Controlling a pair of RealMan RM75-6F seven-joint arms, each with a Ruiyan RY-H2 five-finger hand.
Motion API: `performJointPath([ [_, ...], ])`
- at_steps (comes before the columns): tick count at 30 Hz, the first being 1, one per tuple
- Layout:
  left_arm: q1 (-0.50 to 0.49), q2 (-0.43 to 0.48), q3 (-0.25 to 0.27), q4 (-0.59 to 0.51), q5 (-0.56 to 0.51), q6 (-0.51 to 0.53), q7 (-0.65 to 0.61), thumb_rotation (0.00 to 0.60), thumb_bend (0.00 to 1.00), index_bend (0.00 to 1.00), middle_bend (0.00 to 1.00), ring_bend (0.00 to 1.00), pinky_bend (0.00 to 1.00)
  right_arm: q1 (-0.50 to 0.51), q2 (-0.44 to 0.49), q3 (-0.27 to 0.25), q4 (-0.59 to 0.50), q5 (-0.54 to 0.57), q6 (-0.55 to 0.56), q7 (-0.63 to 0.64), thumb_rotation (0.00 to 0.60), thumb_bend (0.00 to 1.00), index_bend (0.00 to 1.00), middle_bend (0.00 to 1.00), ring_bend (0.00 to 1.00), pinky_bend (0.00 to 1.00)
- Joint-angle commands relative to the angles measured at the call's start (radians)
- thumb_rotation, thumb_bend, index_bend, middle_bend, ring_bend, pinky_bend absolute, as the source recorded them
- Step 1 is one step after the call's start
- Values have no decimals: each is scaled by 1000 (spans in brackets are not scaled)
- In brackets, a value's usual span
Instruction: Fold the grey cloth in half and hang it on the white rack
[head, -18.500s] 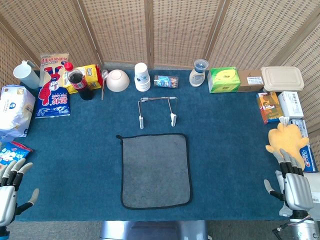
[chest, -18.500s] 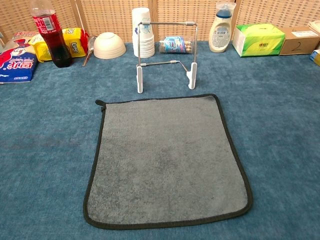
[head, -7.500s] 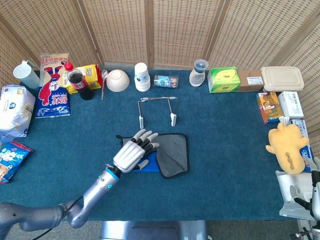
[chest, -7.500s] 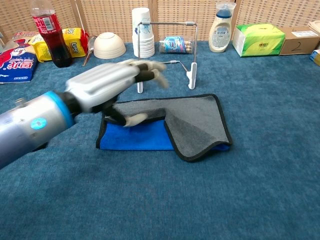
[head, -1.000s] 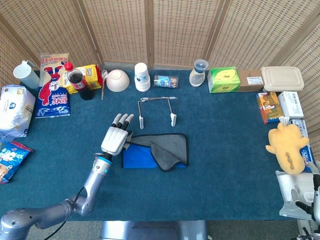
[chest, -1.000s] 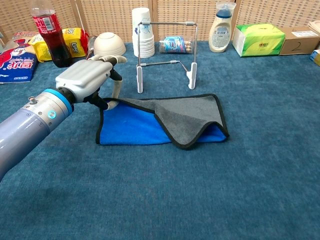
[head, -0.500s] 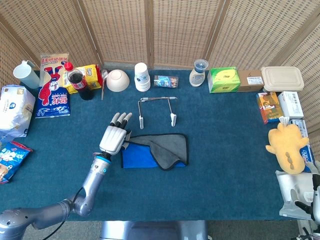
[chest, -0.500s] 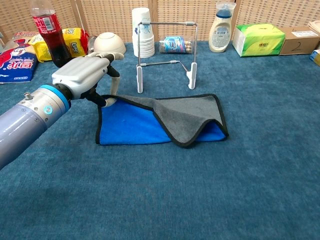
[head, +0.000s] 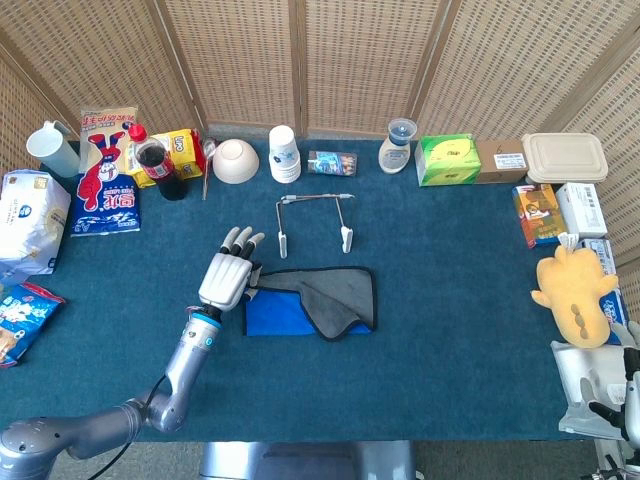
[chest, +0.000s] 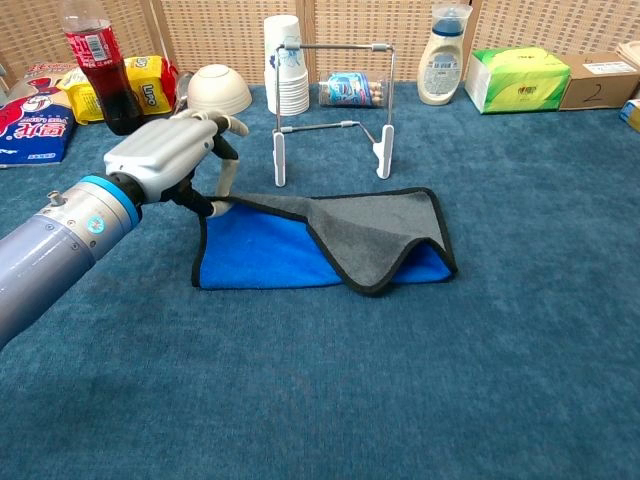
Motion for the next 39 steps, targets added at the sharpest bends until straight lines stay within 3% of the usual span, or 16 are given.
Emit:
performJointPath([
  [1, -1, 33, -3, -49, -38, -43, 46, 600, 9, 37, 0, 0, 0, 1, 0, 0, -1, 0, 0, -1, 600, 319, 37, 26, 0, 0],
  [3, 0, 44, -4, -68, -50, -50, 62, 600, 0, 1, 0, 0, 0, 0, -1, 0, -1, 0, 0, -1, 600, 319, 38, 25, 0, 0],
  [22, -1, 111, -11, -179, -67, -51, 86, 594, 0, 0, 0, 0, 0, 6, -4, 1, -2, -3, -5, -2, 600, 319, 38, 25, 0, 0],
  [30, 13, 139, -8, -230, -66, -25, 84, 462, 0, 0, 0, 0, 0, 14, -10, 1, -1, -7, -13, -7, 600, 319, 38, 26, 0, 0],
  [31, 15, 142, -7, -237, -68, -24, 84, 438, 0, 0, 0, 0, 0, 15, -11, 1, -1, -7, -13, -8, 600, 318, 38, 26, 0, 0],
  [33, 20, 150, -5, -247, -73, -22, 85, 335, 0, 0, 0, 0, 0, 16, -12, 1, -1, -7, -15, -7, 600, 319, 38, 26, 0, 0],
  [35, 24, 157, -3, -259, -82, -28, 80, 294, 0, 0, 0, 0, 0, 17, -13, 1, 0, -8, -16, -7, 600, 319, 38, 25, 0, 0],
  [39, 26, 169, 2, -272, -94, -37, 88, 287, 0, 0, 0, 0, 0, 18, -13, 1, -1, -8, -17, -8, 600, 318, 38, 25, 0, 0],
])
